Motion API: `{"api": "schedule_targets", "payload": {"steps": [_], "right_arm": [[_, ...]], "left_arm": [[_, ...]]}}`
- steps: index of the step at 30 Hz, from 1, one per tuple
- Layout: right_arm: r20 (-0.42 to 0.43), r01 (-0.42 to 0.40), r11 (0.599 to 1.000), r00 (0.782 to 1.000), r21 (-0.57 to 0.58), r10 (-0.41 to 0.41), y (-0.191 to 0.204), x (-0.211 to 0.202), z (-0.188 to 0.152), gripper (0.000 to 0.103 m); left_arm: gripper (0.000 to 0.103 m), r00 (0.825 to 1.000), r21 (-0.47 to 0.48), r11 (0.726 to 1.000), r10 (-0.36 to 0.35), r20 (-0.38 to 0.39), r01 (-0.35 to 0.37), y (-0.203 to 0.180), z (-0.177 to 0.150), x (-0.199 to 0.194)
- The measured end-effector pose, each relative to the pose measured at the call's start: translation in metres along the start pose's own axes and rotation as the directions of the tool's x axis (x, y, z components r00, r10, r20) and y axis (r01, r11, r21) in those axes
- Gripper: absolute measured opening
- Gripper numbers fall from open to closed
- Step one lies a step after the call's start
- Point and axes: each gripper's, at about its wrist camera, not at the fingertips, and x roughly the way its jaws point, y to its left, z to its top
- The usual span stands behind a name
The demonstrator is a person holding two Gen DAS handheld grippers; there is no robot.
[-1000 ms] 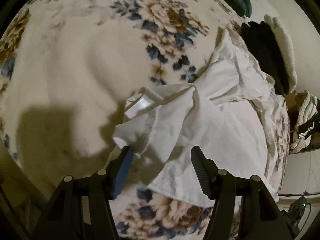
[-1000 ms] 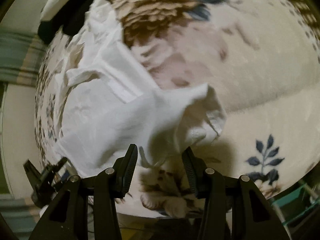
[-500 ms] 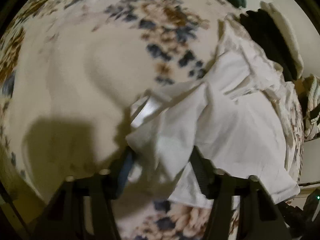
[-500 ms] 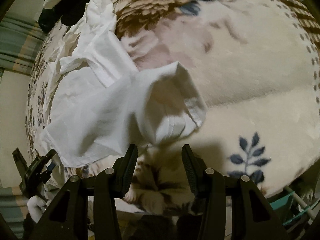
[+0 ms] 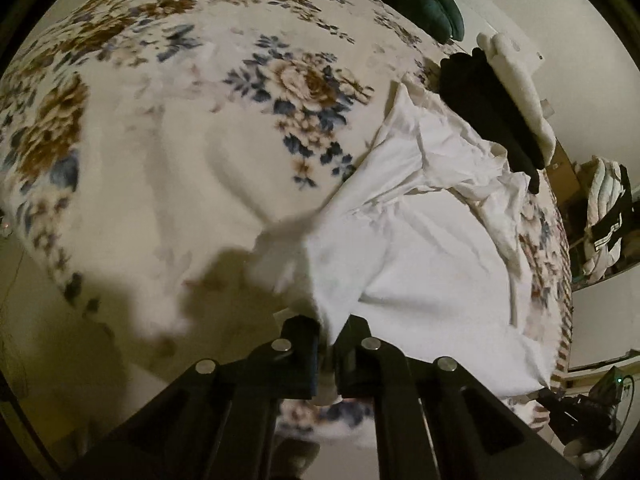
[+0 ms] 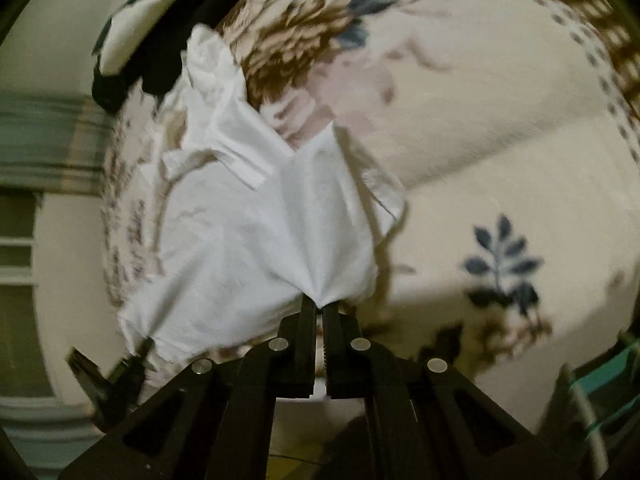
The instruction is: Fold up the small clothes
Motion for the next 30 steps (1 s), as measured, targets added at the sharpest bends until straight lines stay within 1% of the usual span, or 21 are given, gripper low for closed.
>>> {"api": "schedule_targets", "payload": {"steps": [2, 3, 4, 9, 12, 16, 18, 19, 21, 22, 23, 26, 27, 28, 30], "right_arm": [[0.005, -0.031, 0.999, 1.000, 0.022, 0.031, 0.001, -0.021, -0.002, 0.003], [0.008, -0.036, 0.999, 0.999, 0.023, 0.035, 0.004, -0.026, -0.004, 0.003], [0.011, -0.042, 0.999, 0.999, 0.023, 0.041, 0.006, -0.035, -0.003, 0.003], [0.032, -0.073, 0.997, 0.997, -0.031, 0.074, 0.037, -0.062, 0.006, 0.003], [0.057, -0.092, 0.993, 0.994, -0.071, 0.096, 0.062, -0.074, 0.026, 0.003], [0.117, -0.085, 0.986, 0.988, -0.141, 0.102, 0.100, -0.079, 0.070, 0.003], [0.146, -0.069, 0.985, 0.985, -0.160, 0.092, 0.121, -0.072, 0.103, 0.003], [0.151, -0.063, 0.984, 0.985, -0.165, 0.089, 0.127, -0.069, 0.113, 0.003], [0.173, -0.027, 0.985, 0.983, -0.171, 0.057, 0.145, -0.055, 0.146, 0.003], [0.182, -0.008, 0.984, 0.982, -0.177, 0.040, 0.155, -0.046, 0.169, 0.003], [0.192, 0.013, 0.984, 0.981, -0.178, 0.022, 0.162, -0.040, 0.182, 0.003], [0.223, 0.074, 0.984, 0.974, -0.161, -0.037, 0.180, -0.011, 0.236, 0.003], [0.230, 0.096, 0.984, 0.971, -0.148, -0.060, 0.185, 0.004, 0.256, 0.003], [0.234, 0.107, 0.984, 0.970, -0.141, -0.072, 0.187, 0.012, 0.267, 0.003], [0.249, 0.147, 0.981, 0.962, -0.125, -0.113, 0.196, 0.037, 0.303, 0.003]], "left_arm": [[0.004, 1.000, -0.012, 1.000, -0.004, 0.001, 0.004, -0.001, 0.002, -0.010], [0.003, 1.000, -0.012, 1.000, -0.001, 0.001, 0.001, -0.001, 0.005, -0.017], [0.003, 1.000, -0.018, 1.000, -0.011, 0.005, 0.011, -0.001, 0.007, -0.022], [0.003, 0.999, -0.025, 0.999, -0.028, 0.041, 0.029, -0.017, 0.035, -0.036], [0.003, 0.996, -0.018, 0.999, -0.042, 0.077, 0.043, -0.033, 0.063, -0.037], [0.003, 0.989, 0.019, 0.997, -0.071, 0.130, 0.069, -0.064, 0.111, -0.029], [0.003, 0.988, 0.044, 0.997, -0.075, 0.138, 0.070, -0.080, 0.140, -0.015], [0.003, 0.987, 0.045, 0.996, -0.079, 0.140, 0.073, -0.086, 0.155, -0.006], [0.003, 0.988, 0.057, 0.995, -0.090, 0.129, 0.083, -0.099, 0.186, 0.016], [0.003, 0.988, 0.059, 0.995, -0.089, 0.129, 0.082, -0.105, 0.202, 0.027], [0.003, 0.988, 0.065, 0.994, -0.096, 0.123, 0.088, -0.111, 0.217, 0.041], [0.003, 0.993, 0.090, 0.994, -0.074, 0.091, 0.066, -0.131, 0.267, 0.094], [0.003, 0.994, 0.096, 0.994, -0.062, 0.086, 0.054, -0.135, 0.279, 0.108], [0.004, 0.995, 0.102, 0.993, -0.059, 0.079, 0.051, -0.140, 0.290, 0.122], [0.004, 0.998, 0.124, 0.991, -0.047, 0.036, 0.042, -0.149, 0.315, 0.157]]}}
